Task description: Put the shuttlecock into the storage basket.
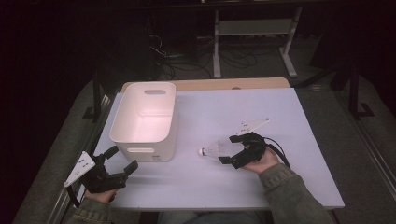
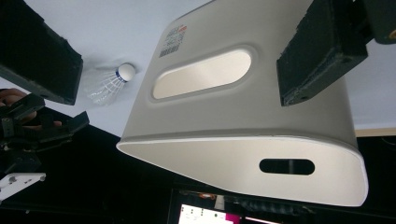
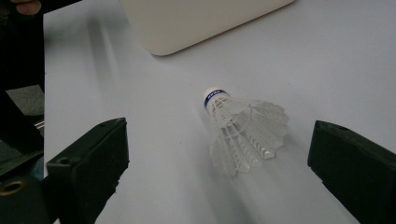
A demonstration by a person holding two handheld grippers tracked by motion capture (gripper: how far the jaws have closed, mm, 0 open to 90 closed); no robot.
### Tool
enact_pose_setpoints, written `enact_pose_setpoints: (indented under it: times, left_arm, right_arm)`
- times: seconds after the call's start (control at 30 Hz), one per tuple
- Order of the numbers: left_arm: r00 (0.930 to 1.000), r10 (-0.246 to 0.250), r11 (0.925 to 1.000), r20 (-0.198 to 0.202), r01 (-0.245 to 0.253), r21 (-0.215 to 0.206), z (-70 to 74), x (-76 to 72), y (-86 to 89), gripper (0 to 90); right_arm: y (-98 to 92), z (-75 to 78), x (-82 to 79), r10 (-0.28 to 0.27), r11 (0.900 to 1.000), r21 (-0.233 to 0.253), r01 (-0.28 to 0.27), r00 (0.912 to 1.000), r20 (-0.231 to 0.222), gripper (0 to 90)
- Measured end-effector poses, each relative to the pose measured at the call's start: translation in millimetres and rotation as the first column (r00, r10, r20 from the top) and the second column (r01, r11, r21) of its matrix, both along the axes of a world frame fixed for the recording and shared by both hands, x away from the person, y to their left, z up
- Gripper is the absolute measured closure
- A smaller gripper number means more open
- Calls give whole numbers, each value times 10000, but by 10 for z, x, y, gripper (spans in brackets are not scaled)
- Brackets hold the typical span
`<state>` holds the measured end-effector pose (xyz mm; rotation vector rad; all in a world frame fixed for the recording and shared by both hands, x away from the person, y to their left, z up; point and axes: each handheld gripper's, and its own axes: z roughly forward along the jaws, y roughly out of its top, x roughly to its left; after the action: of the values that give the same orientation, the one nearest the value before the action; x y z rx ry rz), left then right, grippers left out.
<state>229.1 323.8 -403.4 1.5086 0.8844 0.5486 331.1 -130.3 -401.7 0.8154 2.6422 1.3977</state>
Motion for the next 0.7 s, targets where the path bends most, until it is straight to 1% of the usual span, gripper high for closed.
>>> enact_pose_setpoints:
  times: [0.07,0.17,0.2,0.23,0.3,0.33,0.37,0.4,0.43,0.47,0.53,0.57,0.6,0.63,0.67,0.7]
  left_arm:
    - [10000,22,9999,10,-22,-171,0,0,-12,0]
    - [10000,17,9999,9,-17,-138,0,0,-10,0]
    - [10000,12,9999,5,-12,-152,-1,-1,-11,0]
    - [10000,12,9999,5,-12,-152,-1,-1,-11,0]
    - [10000,13,9999,9,-13,-148,0,-2,-12,0]
    - [10000,16,9999,2,-16,-161,0,-2,-11,0]
    - [10000,16,9999,2,-16,-161,0,-2,-11,0]
    - [10000,17,9999,8,-17,-154,0,-2,-10,0]
    - [10000,17,9999,8,-17,-154,0,-2,-10,0]
    - [10000,17,9999,-1,-17,-164,1,-3,-12,0]
    - [10000,25,9999,5,-25,-130,2,-4,-10,0]
    - [10000,43,9999,16,-43,-168,1,-4,-11,0]
    - [10000,49,9998,43,-48,-192,3,-3,-9,0]
    - [10000,49,9998,43,-48,-192,3,-3,-9,0]
    - [10000,40,9998,56,-39,-185,2,-3,-9,0]
    - [10000,43,9998,46,-42,-211,1,-3,-11,0]
  right_arm:
    - [2,-4,6,120,9999,0,-120,9999,-57,94]
    - [8,-4,-4,169,9999,8,-169,9999,39,125]
    - [14,-2,-4,266,9996,57,-267,9996,100,160]
    - [14,-2,-4,266,9996,57,-267,9996,100,160]
    - [24,1,-11,382,9992,125,-382,9993,27,209]
    - [37,-4,-9,509,9985,186,-508,9987,-45,264]
    - [37,-4,-9,509,9985,186,-508,9987,-45,264]
    - [48,-8,-7,591,9981,176,-588,9981,-156,315]
    - [48,-8,-7,591,9981,176,-588,9981,-156,315]
    - [50,-12,-5,617,9980,125,-615,9980,-161,337]
    - [58,-22,-9,742,9972,96,-740,9970,-226,422]
    - [63,-28,-10,940,9956,10,-940,9951,-292,485]
    - [66,-31,-12,937,9955,-91,-940,9951,-323,518]
    - [66,-31,-12,937,9955,-91,-940,9951,-323,518]
    - [73,-36,-16,975,9951,-111,-981,9944,-406,579]
    - [75,-39,-16,994,9949,-140,-1001,9941,-430,607]
